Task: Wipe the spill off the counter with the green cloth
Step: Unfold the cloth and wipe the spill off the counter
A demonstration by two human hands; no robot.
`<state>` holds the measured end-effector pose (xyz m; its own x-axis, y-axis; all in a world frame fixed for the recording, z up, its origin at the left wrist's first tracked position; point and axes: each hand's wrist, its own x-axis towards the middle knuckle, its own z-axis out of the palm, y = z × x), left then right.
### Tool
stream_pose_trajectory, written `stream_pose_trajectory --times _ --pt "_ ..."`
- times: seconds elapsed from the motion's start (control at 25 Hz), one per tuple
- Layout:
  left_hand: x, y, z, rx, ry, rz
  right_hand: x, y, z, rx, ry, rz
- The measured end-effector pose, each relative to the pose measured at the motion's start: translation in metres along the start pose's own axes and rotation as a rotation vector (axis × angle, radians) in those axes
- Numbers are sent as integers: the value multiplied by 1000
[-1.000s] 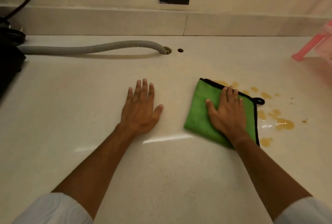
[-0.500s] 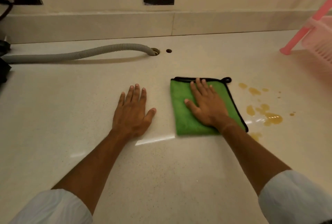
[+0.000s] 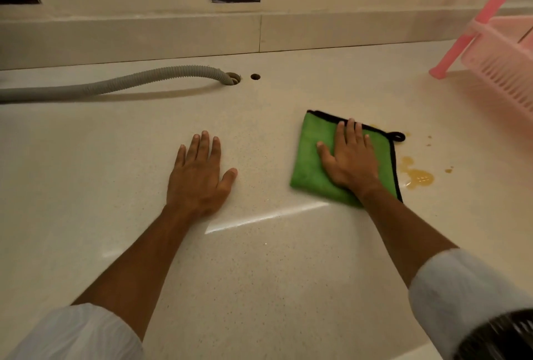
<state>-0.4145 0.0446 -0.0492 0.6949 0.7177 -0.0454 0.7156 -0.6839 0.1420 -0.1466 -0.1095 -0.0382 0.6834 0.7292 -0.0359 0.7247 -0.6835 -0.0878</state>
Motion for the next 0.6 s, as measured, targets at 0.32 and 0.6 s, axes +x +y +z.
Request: stream_pose_trajectory --times 0.32,0.6 --pt "0 -3 -2 11 -29 28 -82 2 0 22 -16 -424" --pt "1 -3 0 25 -35 24 -48 61 -3 -17 38 6"
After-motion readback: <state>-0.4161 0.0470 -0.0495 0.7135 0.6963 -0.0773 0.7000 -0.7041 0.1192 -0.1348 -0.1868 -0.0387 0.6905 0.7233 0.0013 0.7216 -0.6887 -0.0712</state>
